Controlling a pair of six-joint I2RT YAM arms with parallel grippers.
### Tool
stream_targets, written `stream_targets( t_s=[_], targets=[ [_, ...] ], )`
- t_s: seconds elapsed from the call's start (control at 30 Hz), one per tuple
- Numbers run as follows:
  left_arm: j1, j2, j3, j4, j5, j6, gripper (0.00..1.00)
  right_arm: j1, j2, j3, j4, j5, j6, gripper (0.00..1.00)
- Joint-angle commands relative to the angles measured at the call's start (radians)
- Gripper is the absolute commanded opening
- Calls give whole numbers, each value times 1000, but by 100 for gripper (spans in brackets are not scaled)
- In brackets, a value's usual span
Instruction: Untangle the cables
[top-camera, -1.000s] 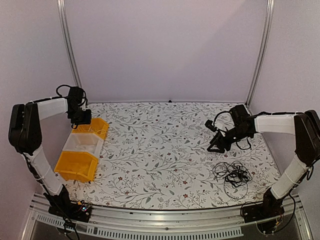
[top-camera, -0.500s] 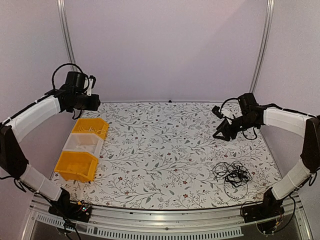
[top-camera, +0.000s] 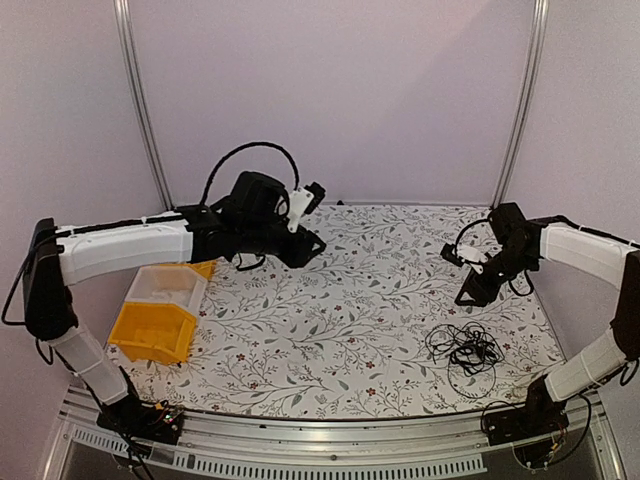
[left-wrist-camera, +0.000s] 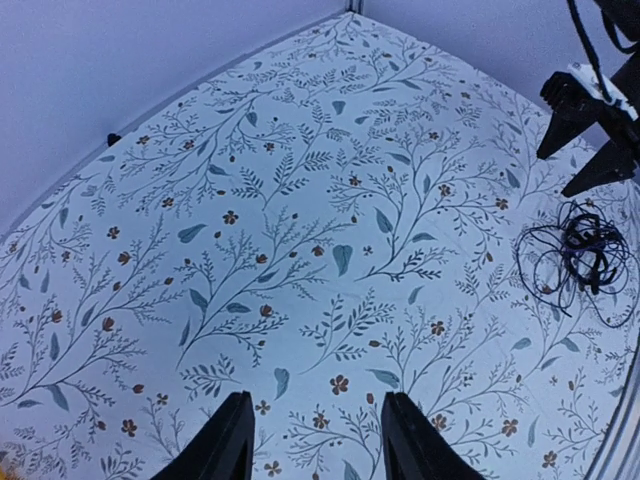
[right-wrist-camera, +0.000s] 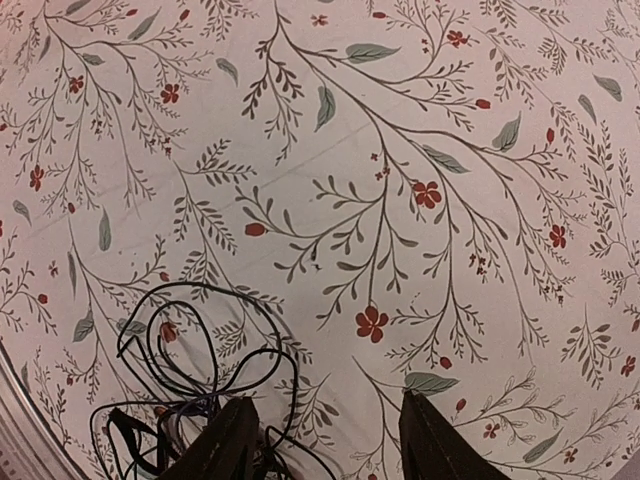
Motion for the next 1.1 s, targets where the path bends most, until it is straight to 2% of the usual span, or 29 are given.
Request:
stream_targets(
  t_s=[0.0,0.13,0.27,0.63,0.73,0.93,1.07],
  targets=[
    [-100,175,113,29,5,-45,43,9,-28,-27,-55,26,-59,52],
    [-123,276,139,78,70,-127,43,90,50,-37,-55,30,-59,50],
    [-124,303,118,124,96,-181,43,182,109,-37,-37,53,-48,49],
    [-124,293,82,137,54,-184,43,211,184,-23,-25,52,-44,44],
    [-124,295,78,137,47,-190,43,223,199,-30,-15,49,-44,34],
    [-124,305,81,144,51,-198,43,226,216,3,-32,45,-27,1],
    [-124,304,74,166,57,-200,43,226,167,79,-96,1,-28,0]
  ],
)
